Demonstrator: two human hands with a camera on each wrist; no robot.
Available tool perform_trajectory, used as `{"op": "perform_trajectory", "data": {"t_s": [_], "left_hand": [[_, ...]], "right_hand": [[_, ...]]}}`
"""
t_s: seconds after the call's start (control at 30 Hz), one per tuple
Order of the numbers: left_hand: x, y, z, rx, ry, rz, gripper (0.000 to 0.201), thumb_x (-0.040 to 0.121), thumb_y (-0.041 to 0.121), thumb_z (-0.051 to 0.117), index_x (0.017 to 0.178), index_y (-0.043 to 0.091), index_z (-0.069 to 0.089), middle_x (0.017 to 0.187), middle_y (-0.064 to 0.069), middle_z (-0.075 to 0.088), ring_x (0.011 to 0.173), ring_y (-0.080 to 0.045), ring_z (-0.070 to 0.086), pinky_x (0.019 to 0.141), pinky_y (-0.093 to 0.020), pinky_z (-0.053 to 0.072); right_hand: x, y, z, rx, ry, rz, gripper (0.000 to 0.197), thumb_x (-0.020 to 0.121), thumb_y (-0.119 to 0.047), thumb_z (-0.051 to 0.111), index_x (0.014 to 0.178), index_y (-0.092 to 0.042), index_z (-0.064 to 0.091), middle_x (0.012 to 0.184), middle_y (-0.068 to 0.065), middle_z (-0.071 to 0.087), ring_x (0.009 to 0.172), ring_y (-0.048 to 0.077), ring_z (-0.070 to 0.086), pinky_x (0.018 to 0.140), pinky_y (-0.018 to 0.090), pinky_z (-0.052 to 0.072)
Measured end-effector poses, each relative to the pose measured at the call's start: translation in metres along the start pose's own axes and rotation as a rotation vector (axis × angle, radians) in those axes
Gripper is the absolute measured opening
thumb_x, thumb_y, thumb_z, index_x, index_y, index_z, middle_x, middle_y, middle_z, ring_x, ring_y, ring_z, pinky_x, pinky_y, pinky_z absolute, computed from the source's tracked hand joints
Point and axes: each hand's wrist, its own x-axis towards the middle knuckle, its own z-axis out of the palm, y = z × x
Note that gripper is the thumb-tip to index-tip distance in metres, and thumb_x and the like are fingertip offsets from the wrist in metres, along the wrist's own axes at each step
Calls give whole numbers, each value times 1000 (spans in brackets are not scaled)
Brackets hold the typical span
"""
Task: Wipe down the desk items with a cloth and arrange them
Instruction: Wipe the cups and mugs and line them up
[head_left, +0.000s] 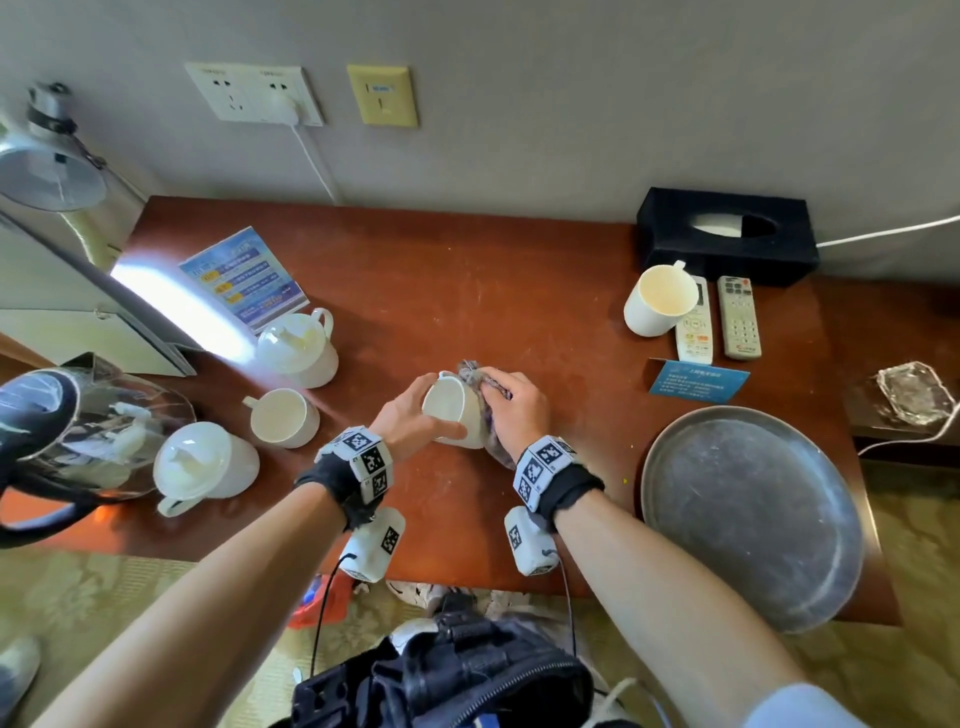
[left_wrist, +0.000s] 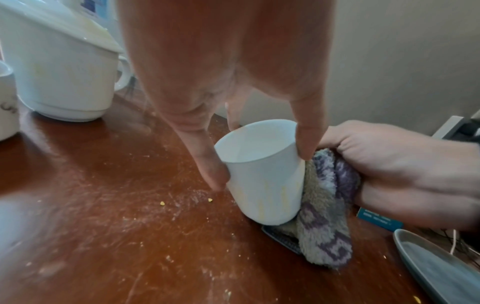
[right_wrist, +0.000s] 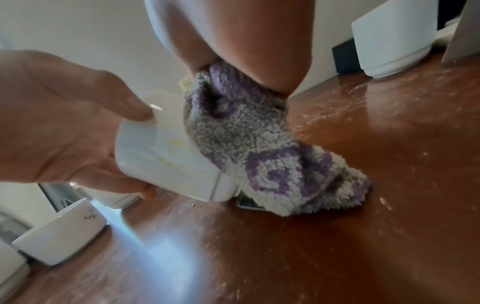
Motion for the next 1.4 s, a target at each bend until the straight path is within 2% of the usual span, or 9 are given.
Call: {"op": "perform_trajectory", "data": {"t_s": [0.23, 0.37, 0.43, 0.6, 0.83, 1.0, 1.17, 1.3, 1.4], "left_hand": [[4, 0, -1, 11, 5, -25, 94, 75, 37, 82, 154, 32, 31, 141, -10, 52, 122, -27, 54, 98, -33, 46], [7, 2, -3, 76, -30, -21, 100, 73, 40, 81, 156, 35, 26, 142, -15, 51, 121, -30, 56, 98, -35, 48], [7, 4, -4, 82, -34, -24, 100, 74, 40, 81, 157, 35, 25, 146, -15, 48, 124, -30, 55, 99, -34, 47], [9, -3, -5, 64, -21, -39, 106, 68, 46, 81, 157, 30, 26, 138, -13, 56, 119, -27, 57, 95, -32, 47], [6, -1, -4, 26, -3, -34, 98, 70, 49, 78, 154, 31, 32, 141, -5, 50, 119, -27, 58, 102, -43, 50], [0, -9, -4, 51, -11, -21, 102, 65, 48, 81, 153, 34, 32, 125, -6, 63, 109, -25, 64, 99, -36, 51], [-2, -14, -2, 64, -3, -8, 98, 69, 50, 80, 153, 37, 31, 125, -10, 63, 107, -27, 65, 95, -36, 50], [-2, -12, -1, 44, 12, -15, 104, 63, 47, 81, 154, 33, 32, 122, -6, 64, 104, -23, 66, 92, -33, 53], [-5, -15, 1, 56, 15, -22, 99, 70, 45, 81, 154, 35, 29, 123, -5, 62, 107, -24, 64, 92, -31, 50]], "right_hand": [[-23, -1, 3, -4, -36, -171, 26, 93, -11, 63, 114, -21, 74, 111, -9, 65, 98, 9, 61, 86, 21, 50], [-3, 14, 1, -4, 74, 108, 27, 95, -12, 59, 116, -19, 73, 117, 1, 69, 107, 20, 63, 95, 31, 49], [2, 15, 0, -40, 66, 136, 28, 95, -13, 58, 116, -20, 74, 116, 2, 69, 108, 23, 64, 96, 33, 50], [-24, -8, 14, -15, 51, -137, 25, 94, -11, 60, 115, -18, 74, 108, -3, 65, 93, 15, 62, 83, 27, 51], [8, -10, 15, -172, 34, 12, 28, 98, -20, 53, 118, -28, 72, 110, 0, 66, 101, 23, 62, 86, 34, 50], [-20, -6, 9, -219, -23, -263, 28, 96, -17, 60, 121, -23, 71, 110, -2, 66, 96, 19, 62, 83, 32, 52], [7, -2, -6, -321, -51, 1, 31, 100, -24, 51, 126, -29, 68, 117, 2, 64, 109, 25, 60, 88, 30, 47], [-17, -16, 4, -276, -115, -311, 27, 96, -16, 58, 117, -23, 74, 107, 3, 66, 93, 23, 63, 78, 31, 50], [-15, -10, 3, -271, -87, -262, 29, 98, -17, 57, 122, -22, 71, 109, 4, 66, 97, 25, 63, 79, 30, 49]]}}
